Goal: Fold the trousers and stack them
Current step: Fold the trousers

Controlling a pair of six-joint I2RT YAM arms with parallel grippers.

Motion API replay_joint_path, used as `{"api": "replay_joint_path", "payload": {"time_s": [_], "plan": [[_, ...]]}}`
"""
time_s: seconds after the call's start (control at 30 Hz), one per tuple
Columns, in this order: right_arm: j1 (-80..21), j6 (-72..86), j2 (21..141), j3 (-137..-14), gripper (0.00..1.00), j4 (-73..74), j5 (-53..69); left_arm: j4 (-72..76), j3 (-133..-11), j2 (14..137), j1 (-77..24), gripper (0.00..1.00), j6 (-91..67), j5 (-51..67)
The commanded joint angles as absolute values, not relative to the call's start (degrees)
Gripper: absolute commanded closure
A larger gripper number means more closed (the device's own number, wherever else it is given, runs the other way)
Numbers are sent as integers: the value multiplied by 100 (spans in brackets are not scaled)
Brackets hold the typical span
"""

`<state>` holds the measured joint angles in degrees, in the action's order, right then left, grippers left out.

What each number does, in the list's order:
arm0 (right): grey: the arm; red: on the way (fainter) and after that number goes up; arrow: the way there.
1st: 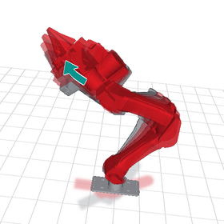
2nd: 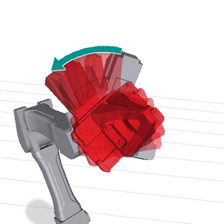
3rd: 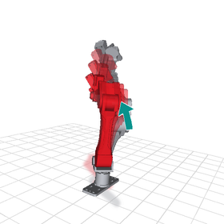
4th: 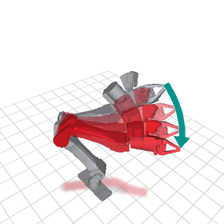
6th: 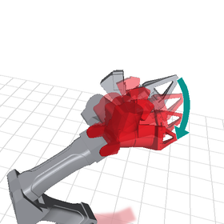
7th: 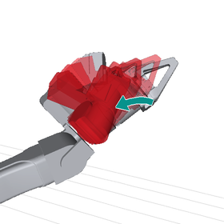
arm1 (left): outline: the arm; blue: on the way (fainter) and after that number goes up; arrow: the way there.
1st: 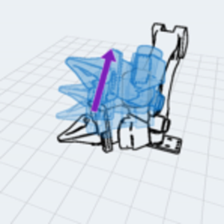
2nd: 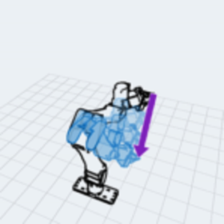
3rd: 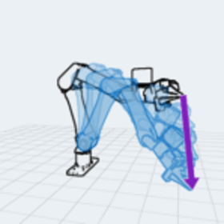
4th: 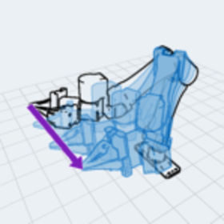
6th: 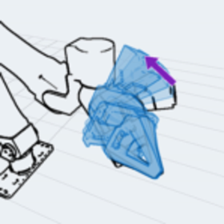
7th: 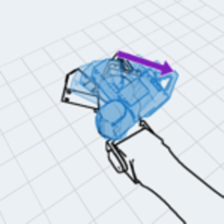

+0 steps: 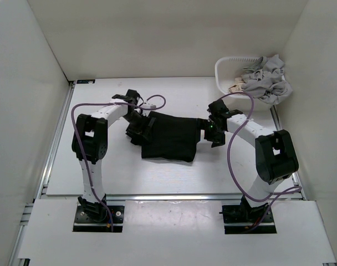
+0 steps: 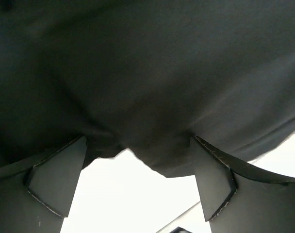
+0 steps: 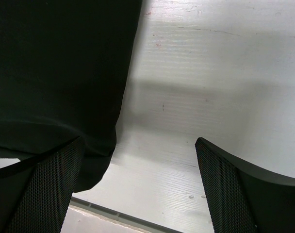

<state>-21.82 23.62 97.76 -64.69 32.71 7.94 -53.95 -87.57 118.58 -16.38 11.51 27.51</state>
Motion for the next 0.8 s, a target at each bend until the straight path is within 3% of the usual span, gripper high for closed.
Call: {"api": "replay_joint_path", "payload": {"time_s": [0.0, 0.53, 0.77], "plan": [[-2188, 2382, 9738, -6416, 1, 3155, 879, -5256, -9079, 11145, -1880, 2, 1256, 1522], [-2188, 2224, 9738, -6311, 1, 3322, 773, -5256, -9308, 11812, -2329, 1, 1037, 986], [-2188, 2224, 9624, -6197, 1, 3322, 721, -5370, -9422, 12032, -2329, 1, 923, 1325]]}}
